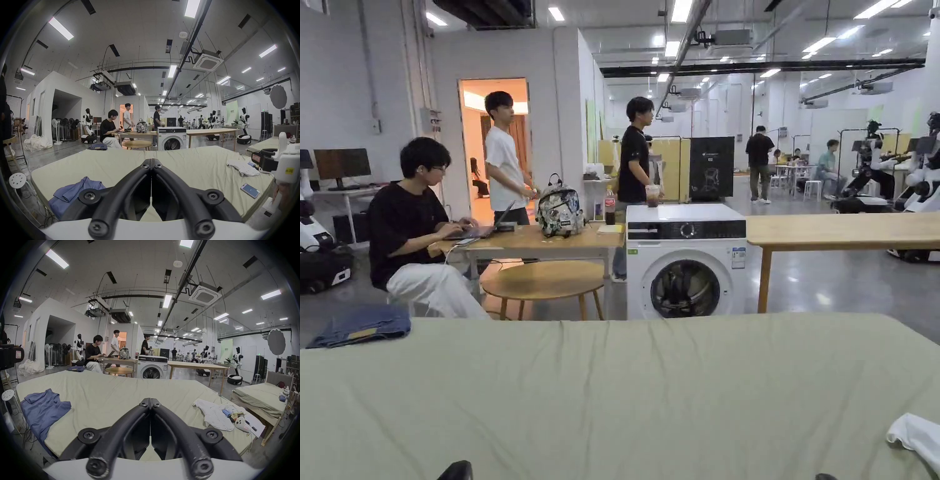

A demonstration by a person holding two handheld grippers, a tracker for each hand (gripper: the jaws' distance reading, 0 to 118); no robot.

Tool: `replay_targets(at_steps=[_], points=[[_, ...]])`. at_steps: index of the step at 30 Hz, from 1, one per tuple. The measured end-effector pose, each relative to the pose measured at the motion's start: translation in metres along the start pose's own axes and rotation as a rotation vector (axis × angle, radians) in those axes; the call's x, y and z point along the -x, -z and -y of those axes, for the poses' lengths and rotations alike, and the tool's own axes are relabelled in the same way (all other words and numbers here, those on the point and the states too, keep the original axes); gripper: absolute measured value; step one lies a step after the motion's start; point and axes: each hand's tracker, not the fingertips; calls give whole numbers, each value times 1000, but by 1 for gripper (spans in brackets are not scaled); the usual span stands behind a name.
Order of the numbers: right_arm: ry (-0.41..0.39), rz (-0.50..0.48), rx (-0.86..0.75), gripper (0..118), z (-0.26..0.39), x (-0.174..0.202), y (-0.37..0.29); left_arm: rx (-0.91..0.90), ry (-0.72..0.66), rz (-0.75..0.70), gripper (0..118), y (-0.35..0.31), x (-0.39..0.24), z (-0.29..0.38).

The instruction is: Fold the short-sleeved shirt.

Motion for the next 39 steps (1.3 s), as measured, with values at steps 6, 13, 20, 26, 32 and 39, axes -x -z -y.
replay_targets(at_steps=[6,13,20,26,32,39], points=[[-7,-8,-11,0,-3,1,-3,25,18,-15,0,2,-3,1],[1,-10,0,0,-2,0,-3,-1,7,-6,0,-3,-1,0],[20,-34,6,0,-4,1,-3,2,4,-7,0,-4,2,0],[48,-31,-7,0,-9,-1,-6,2,-3,13,0,-5,2,1],[7,-42,-13,0,-7,8,-8,6,-6,-6,0,-6,3,1],[13,-125,-6,0,-6,33,0,8,6,-53,0,-18,19,1]])
